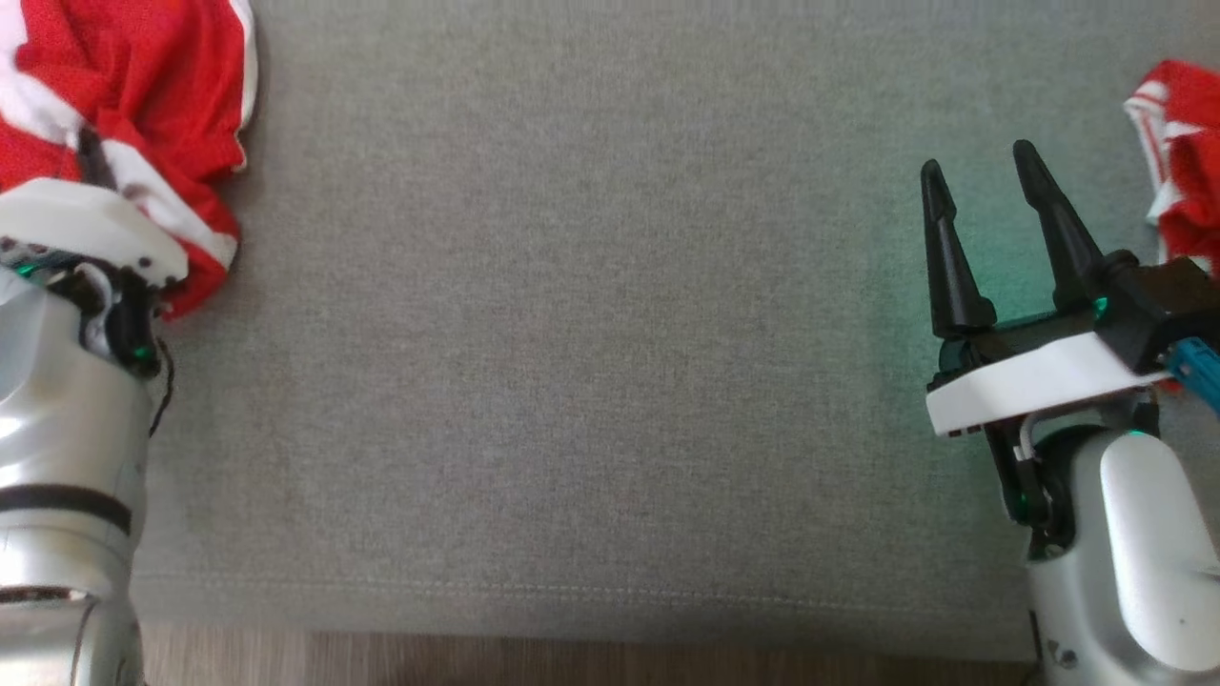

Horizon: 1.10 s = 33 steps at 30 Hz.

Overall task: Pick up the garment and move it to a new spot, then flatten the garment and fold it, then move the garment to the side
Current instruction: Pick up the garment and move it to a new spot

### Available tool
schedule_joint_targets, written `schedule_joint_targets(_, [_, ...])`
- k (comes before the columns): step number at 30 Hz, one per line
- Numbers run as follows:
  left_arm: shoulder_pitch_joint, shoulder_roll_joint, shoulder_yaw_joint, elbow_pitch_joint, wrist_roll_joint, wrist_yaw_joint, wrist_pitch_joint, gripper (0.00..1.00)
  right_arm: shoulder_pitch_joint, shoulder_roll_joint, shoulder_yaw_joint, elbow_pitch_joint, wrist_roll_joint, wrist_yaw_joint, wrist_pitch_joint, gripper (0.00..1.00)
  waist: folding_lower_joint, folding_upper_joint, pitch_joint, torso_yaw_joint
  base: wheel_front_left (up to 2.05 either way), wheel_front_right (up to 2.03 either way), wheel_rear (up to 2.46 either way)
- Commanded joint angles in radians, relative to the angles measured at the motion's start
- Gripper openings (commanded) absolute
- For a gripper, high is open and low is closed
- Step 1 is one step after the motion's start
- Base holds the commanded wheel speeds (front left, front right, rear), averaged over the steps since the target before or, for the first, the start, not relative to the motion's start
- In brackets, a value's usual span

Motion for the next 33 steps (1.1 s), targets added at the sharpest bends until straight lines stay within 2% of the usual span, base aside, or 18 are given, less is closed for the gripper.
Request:
schedule_joint_targets(1, [0.004,0.071,0.03,-0.044,0.008,0.008,-0.016,0.0,0.0,0.003,0.019,-0.028,0.005,-0.001,-0.01,1.0,0.0,0.0,-0.038,0.0,0.0,0.0,0.0])
schedule_joint_targets(4, [0.056,0.088,0.061,-0.17,0.024,0.029,-0.019,0.0,0.012,0.004,0.015,-0.015,0.009,-0.001,-0.018,1.0,0.0,0.0,-0.091,-0.003,0.0,0.0,0.0])
schedule_joint_targets(9, [0.244,0.088,0.125,-0.436,0.081,0.055,-0.02,0.0,0.051,0.006,0.014,0.005,0.021,-0.001,-0.025,1.0,0.0,0.0,-0.188,-0.016,0.0,0.0,0.0])
schedule_joint_targets(15, [0.483,0.035,0.163,-0.705,0.141,0.074,-0.02,0.0,0.123,0.009,0.0,0.021,0.04,-0.001,-0.028,1.0,0.0,0.0,-0.301,-0.026,0.0,0.0,0.0])
schedule_joint_targets(21, [0.703,-0.005,0.131,-0.948,0.193,0.103,-0.018,0.0,0.19,0.01,0.001,0.016,0.061,-0.001,-0.019,1.0,0.0,0.0,-0.375,-0.056,0.0,0.0,0.0])
schedule_joint_targets(25, [0.814,-0.017,0.107,-1.093,0.209,0.126,0.022,0.0,0.222,0.011,0.006,0.007,0.077,-0.001,-0.012,1.0,0.0,0.0,-0.397,-0.077,0.0,0.0,0.0])
schedule_joint_targets(29, [0.865,-0.022,0.085,-1.175,0.219,0.133,0.056,0.0,0.236,0.011,0.005,0.0,0.087,-0.001,-0.007,1.0,0.0,0.0,-0.401,-0.09,0.0,0.0,0.0])
schedule_joint_targets(33, [0.874,-0.027,0.04,-1.237,0.232,0.121,0.088,0.0,0.239,0.011,0.008,-0.013,0.092,-0.001,-0.002,1.0,0.0,0.0,-0.389,-0.115,0.0,0.0,0.0])
